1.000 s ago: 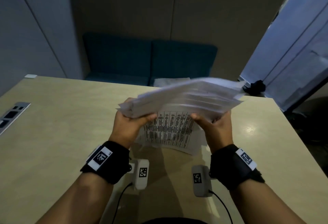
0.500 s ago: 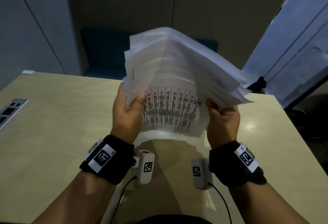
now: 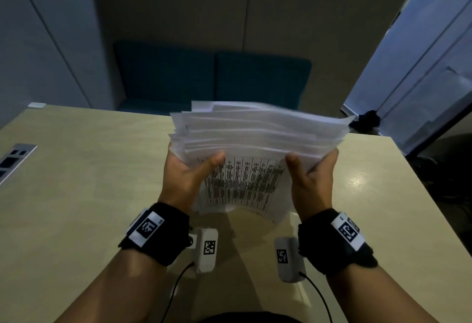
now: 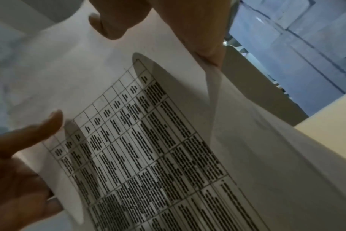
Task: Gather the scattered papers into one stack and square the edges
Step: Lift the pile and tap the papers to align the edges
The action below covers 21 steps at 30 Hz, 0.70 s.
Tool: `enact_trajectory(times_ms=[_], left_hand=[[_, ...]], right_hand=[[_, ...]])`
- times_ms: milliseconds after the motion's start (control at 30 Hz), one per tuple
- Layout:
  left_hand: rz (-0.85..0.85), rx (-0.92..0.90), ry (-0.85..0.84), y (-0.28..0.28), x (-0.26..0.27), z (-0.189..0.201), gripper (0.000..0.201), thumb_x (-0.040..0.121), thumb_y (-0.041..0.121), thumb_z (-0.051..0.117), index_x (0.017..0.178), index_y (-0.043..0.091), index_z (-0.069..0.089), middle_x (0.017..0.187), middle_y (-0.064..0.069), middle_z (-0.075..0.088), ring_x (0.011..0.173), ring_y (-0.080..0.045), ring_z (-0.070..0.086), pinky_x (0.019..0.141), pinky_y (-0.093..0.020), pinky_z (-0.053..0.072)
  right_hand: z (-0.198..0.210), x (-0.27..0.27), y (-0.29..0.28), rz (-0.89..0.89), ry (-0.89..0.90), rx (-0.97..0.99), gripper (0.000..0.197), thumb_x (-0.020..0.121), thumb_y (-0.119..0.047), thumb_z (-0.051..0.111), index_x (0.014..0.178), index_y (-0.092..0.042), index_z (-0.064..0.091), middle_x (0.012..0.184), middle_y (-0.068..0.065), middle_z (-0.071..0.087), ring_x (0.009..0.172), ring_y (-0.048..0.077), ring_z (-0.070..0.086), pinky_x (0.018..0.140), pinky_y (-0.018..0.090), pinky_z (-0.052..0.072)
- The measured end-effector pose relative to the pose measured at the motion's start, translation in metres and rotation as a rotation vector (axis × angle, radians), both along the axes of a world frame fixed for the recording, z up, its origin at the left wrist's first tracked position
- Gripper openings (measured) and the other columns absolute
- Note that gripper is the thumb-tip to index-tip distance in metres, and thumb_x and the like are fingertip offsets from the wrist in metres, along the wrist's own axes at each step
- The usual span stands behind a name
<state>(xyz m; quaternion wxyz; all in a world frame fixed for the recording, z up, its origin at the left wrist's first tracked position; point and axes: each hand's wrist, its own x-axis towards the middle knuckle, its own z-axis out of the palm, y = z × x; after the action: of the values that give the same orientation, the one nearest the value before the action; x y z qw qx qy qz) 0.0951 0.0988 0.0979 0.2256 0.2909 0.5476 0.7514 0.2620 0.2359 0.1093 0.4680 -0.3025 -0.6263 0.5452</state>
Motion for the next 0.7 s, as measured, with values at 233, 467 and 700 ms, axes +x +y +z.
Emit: enact_trajectory(times_ms=[233, 467, 700], left_hand=[[0.002, -0.058, -0.018, 0.003, -0.006, -0.006, 0.062, 0.081, 0.004, 0.076, 0.135, 0.003, 0.046, 0.124, -0.020, 0.063, 0.114, -0.027, 0.065, 0.092, -0.039, 0.056], [0.084, -0.081, 0.019, 0.007, -0.002, -0.005, 0.043, 0.091, -0.006, 0.059, 0.132, 0.002, 0.054, 0.117, -0.012, 0.070, 0.108, -0.019, 0.069, 0.090, -0.028, 0.055], [0.200, 0.031, 0.085, 0.011, 0.018, 0.026, 0.033, 0.098, -0.001, 0.050, 0.129, 0.010, 0.053, 0.112, -0.002, 0.069, 0.101, -0.009, 0.069, 0.081, -0.022, 0.056]], right_hand=[[0.003, -0.006, 0.001, -0.080, 0.037, 0.012, 0.052, 0.083, -0.016, 0.070, 0.122, -0.021, 0.036, 0.108, -0.007, 0.058, 0.093, -0.003, 0.062, 0.077, 0.016, 0.053], [-0.016, -0.002, 0.026, 0.019, -0.053, -0.272, 0.037, 0.073, 0.001, 0.076, 0.106, -0.011, 0.064, 0.094, 0.001, 0.074, 0.086, 0.018, 0.071, 0.071, 0.023, 0.055], [0.001, -0.014, 0.007, -0.085, 0.131, -0.119, 0.028, 0.083, 0.003, 0.065, 0.103, -0.018, 0.066, 0.107, 0.011, 0.071, 0.106, 0.031, 0.065, 0.095, 0.048, 0.052]])
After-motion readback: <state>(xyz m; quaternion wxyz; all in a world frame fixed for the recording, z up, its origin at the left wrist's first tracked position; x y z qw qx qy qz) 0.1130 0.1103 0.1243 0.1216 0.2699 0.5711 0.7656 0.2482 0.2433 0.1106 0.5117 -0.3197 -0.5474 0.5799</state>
